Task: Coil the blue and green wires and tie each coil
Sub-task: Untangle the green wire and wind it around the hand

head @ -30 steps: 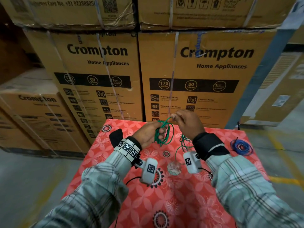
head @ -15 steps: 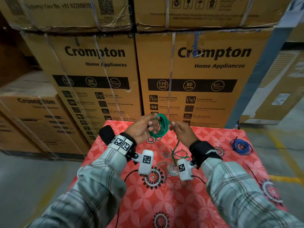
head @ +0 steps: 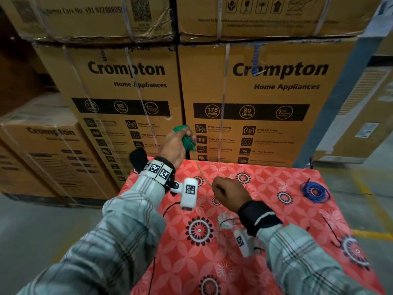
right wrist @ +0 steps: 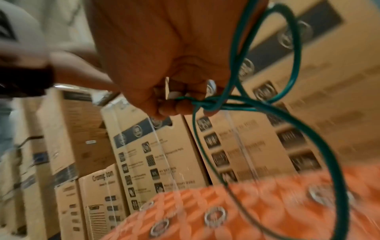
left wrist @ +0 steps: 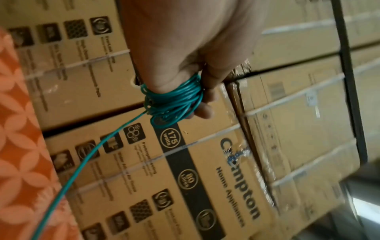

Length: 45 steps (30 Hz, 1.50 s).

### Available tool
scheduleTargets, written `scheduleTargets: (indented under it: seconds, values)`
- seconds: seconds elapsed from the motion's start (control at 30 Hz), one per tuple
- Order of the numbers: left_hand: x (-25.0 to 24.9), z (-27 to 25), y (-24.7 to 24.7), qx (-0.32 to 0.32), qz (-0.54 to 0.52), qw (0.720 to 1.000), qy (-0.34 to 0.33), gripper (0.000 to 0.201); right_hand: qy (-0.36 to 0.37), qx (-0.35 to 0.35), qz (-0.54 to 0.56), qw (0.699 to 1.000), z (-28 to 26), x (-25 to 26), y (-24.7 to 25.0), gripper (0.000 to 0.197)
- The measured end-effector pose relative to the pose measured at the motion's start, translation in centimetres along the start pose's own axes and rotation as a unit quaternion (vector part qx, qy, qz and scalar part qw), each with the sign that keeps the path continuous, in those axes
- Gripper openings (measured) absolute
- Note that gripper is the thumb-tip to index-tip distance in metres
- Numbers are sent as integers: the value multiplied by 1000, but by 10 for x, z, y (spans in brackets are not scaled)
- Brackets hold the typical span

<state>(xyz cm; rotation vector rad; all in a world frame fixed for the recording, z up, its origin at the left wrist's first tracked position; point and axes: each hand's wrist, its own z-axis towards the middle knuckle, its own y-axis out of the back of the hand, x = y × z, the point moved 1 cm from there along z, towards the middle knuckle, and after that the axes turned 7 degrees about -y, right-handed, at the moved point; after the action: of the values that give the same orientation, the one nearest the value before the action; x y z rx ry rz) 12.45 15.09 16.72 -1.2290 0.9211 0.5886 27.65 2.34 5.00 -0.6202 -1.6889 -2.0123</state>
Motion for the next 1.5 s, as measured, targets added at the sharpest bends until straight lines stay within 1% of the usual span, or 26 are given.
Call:
scheduleTargets:
  seconds: [0.07, 0.1, 0.2, 0.27, 0.3, 0.37, 0.43, 0.5, 0.6, 0.7, 0.8, 0.9, 0.97, 1.03, 1.07, 1.1, 1.13, 1.17, 1.2, 1.23, 1.27, 1.4, 1.43, 1.5]
  values:
    - [12, -5, 3, 20, 128, 992, -6, 15, 56, -4, -101, 993, 8, 17, 18, 12]
    - [18, -7, 5, 35, 177, 984, 1, 16, 80, -16, -128, 988, 12, 25, 28, 13]
    - [30, -19, 9, 87, 266, 960, 17, 17, 111, -49, -150, 981, 14, 44, 56, 15]
    - [32, -30, 7, 134, 321, 937, 18, 24, 105, -61, -139, 983, 15, 50, 68, 14]
    - [33, -35, 5, 160, 333, 929, 26, 27, 99, -69, -142, 982, 17, 51, 72, 15]
    - [36, -44, 0, 211, 313, 925, 52, 27, 82, -88, -160, 980, 23, 48, 78, 17]
    - [41, -49, -3, 234, 309, 919, 74, 23, 66, -107, -160, 979, 27, 44, 83, 20]
    - [48, -52, -4, 237, 302, 919, 91, 22, 62, -118, -145, 980, 29, 39, 87, 20]
    - [54, -55, -6, 213, 208, 945, 139, 22, 38, -112, -120, 986, 31, 30, 90, 21]
    - [50, -56, -8, 211, 151, 951, 169, 24, 14, -125, -69, 990, 34, 16, 90, 23]
    - [40, -56, -12, 243, 154, 937, 199, 21, 0, -132, -3, 991, 34, 3, 88, 29]
    - [29, -57, -14, 285, 182, 914, 224, 20, 1, -121, 9, 993, 35, -6, 84, 31]
    - [26, -56, -14, 278, 180, 915, 232, 21, 6, -104, 36, 994, 33, -3, 82, 31]
    - [26, -54, -15, 246, 166, 928, 226, 21, 3, -73, 102, 992, 30, 5, 80, 30]
    - [26, -53, -16, 230, 156, 935, 219, 20, -9, -45, 152, 987, 29, 9, 79, 26]
    - [26, -52, -17, 218, 148, 941, 212, 20, -25, -1, 197, 980, 27, 10, 78, 19]
    - [26, -52, -17, 210, 143, 945, 208, 20, -38, 41, 225, 973, 26, 11, 76, 26]
    - [25, -52, -18, 209, 141, 946, 206, 21, -43, 76, 237, 968, 25, 10, 75, 42]
    - [25, -52, -20, 212, 141, 945, 204, 22, -40, 103, 243, 964, 25, 9, 74, 51]
    - [24, -53, -21, 216, 142, 944, 204, 22, -33, 117, 250, 961, 26, 7, 73, 52]
    - [24, -53, -23, 220, 140, 943, 205, 22, -26, 122, 256, 959, 26, 9, 73, 49]
    - [25, -54, -23, 244, 125, 941, 199, 28, -17, 93, 270, 958, 30, 13, 67, 38]
    - [25, -55, -22, 251, 122, 940, 195, 25, -22, 87, 275, 957, 29, 13, 66, 37]
    - [25, -55, -21, 258, 109, 940, 193, 11, -31, 78, 274, 958, 30, 13, 64, 36]
